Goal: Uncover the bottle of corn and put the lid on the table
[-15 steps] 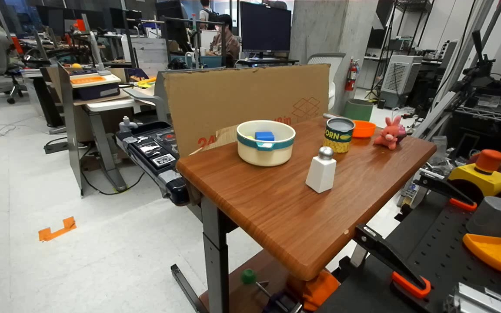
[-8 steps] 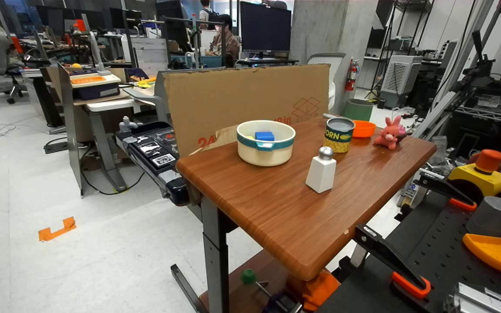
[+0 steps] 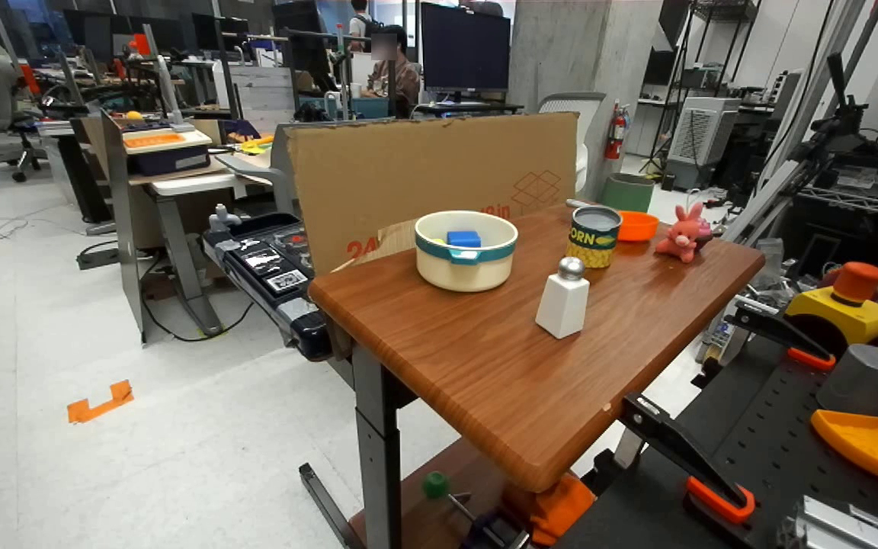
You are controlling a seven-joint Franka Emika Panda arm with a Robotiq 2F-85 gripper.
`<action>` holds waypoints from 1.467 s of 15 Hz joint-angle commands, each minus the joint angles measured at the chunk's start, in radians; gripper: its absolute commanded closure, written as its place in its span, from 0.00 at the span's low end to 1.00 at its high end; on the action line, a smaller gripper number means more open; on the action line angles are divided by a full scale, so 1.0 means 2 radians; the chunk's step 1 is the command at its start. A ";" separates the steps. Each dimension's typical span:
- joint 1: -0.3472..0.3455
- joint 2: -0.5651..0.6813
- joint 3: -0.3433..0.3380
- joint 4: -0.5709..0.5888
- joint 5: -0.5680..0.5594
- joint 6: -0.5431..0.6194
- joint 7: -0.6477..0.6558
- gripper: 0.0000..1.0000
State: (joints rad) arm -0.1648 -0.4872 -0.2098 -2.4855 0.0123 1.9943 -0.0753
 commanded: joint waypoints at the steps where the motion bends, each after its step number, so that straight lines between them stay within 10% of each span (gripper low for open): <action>1: 0.007 -0.043 0.011 -0.022 -0.004 -0.020 -0.031 0.00; 14: 0.008 -0.040 0.016 -0.029 0.000 -0.009 -0.021 0.00; 22: 0.019 0.080 0.029 0.076 0.003 -0.025 0.007 0.00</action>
State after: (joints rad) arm -0.1396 -0.4529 -0.1680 -2.4514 0.0116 1.9835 -0.0878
